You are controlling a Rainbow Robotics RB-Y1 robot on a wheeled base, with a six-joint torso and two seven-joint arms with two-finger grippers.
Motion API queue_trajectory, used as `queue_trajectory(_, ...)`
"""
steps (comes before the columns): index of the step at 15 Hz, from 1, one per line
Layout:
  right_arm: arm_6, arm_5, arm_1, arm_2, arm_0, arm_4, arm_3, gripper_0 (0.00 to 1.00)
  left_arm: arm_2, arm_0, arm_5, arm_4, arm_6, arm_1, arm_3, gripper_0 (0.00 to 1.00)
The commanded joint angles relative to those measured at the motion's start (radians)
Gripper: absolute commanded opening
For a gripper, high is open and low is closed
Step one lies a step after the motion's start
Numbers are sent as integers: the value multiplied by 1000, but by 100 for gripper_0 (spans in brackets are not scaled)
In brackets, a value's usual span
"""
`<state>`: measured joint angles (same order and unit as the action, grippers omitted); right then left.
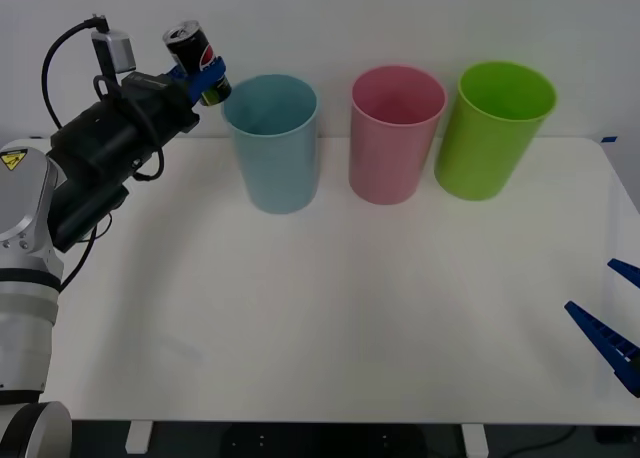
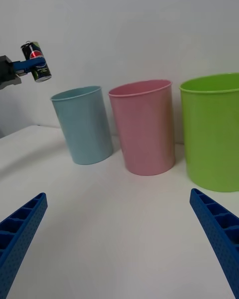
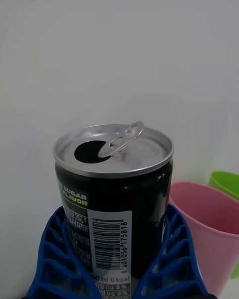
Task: Grasp the object on the table and drop it into the matching bin: aluminum can to the light blue bin, PET bottle to the pink bin.
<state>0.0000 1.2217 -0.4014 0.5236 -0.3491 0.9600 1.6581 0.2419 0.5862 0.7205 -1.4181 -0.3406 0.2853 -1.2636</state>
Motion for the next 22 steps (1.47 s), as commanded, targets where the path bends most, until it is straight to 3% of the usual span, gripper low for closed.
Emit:
queue_trajectory(1,0,0,0,0,0,0,0,100,-6,118,13,-41,9,0,139,0)
queue_trajectory(6,0,0,0,0,0,0,0,100,-6,267,27,-136,17,-23,300,0)
queue_trajectory(10,0,0,0,0,0,0,0,100,40,274,23,-205,25,-75,300,0)
queue_trajectory(15,0,0,0,0,0,0,0,100,39,274,22,-206,28,-75,300,1)
queue_trajectory(16,0,0,0,0,0,0,0,100,39,276,22,-206,28,-75,300,10)
queue_trajectory(17,0,0,0,0,0,0,0,100,39,276,22,-205,28,-75,300,35)
queue_trajectory(18,0,0,0,0,0,0,0,100,39,276,14,-206,28,-75,300,100)
queue_trajectory(22,0,0,0,0,0,0,0,100,39,274,-1,-193,17,-75,300,100)
